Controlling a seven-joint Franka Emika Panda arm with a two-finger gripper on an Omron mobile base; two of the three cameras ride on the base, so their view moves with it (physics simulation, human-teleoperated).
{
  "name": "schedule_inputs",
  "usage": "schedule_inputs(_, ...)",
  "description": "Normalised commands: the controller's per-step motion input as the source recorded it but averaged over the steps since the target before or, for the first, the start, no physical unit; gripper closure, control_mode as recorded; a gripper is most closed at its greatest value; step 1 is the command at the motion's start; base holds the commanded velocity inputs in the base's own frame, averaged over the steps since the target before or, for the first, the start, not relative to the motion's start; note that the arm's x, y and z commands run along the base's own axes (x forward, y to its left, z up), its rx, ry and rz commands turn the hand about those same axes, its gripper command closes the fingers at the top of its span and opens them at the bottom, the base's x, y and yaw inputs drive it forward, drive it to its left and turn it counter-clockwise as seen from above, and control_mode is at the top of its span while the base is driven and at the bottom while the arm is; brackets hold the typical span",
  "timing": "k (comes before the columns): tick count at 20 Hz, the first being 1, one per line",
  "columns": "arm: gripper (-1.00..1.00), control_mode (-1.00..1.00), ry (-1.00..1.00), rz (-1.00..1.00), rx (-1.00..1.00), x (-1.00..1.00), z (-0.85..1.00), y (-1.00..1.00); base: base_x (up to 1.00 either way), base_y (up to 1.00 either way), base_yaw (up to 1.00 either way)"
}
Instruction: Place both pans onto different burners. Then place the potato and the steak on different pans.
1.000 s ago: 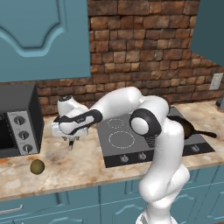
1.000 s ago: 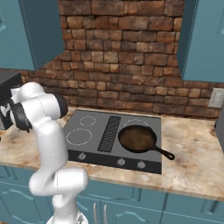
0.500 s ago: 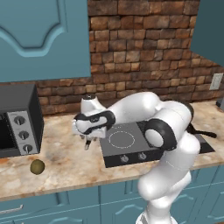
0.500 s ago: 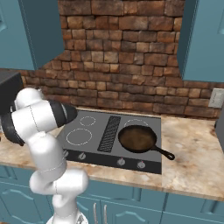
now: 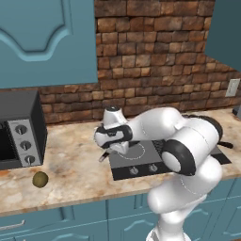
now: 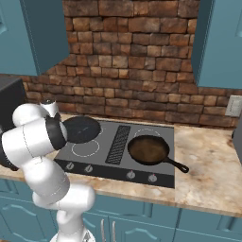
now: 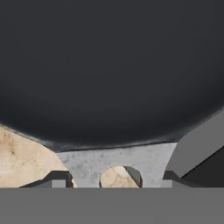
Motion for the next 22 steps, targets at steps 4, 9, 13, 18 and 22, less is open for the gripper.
schedule_inputs(4,1.00,-1.00,0.05,-0.25,0.00,0.00,0.00,-0.20,0.00,0.00,0.00)
schedule_inputs(9,1.00,-1.00,0.09,-0.23,0.00,0.00,0.00,-0.15,0.00,0.00,0.00)
schedule_inputs(13,1.00,-1.00,0.11,-0.20,0.00,0.03,0.00,-0.06,0.00,0.00,0.00)
schedule_inputs(18,1.00,-1.00,0.02,-0.11,0.00,0.29,-0.16,-0.01,0.00,0.00,0.00)
schedule_inputs(22,1.00,-1.00,0.00,-0.05,0.00,0.26,-0.33,0.00,0.00,0.00,0.00)
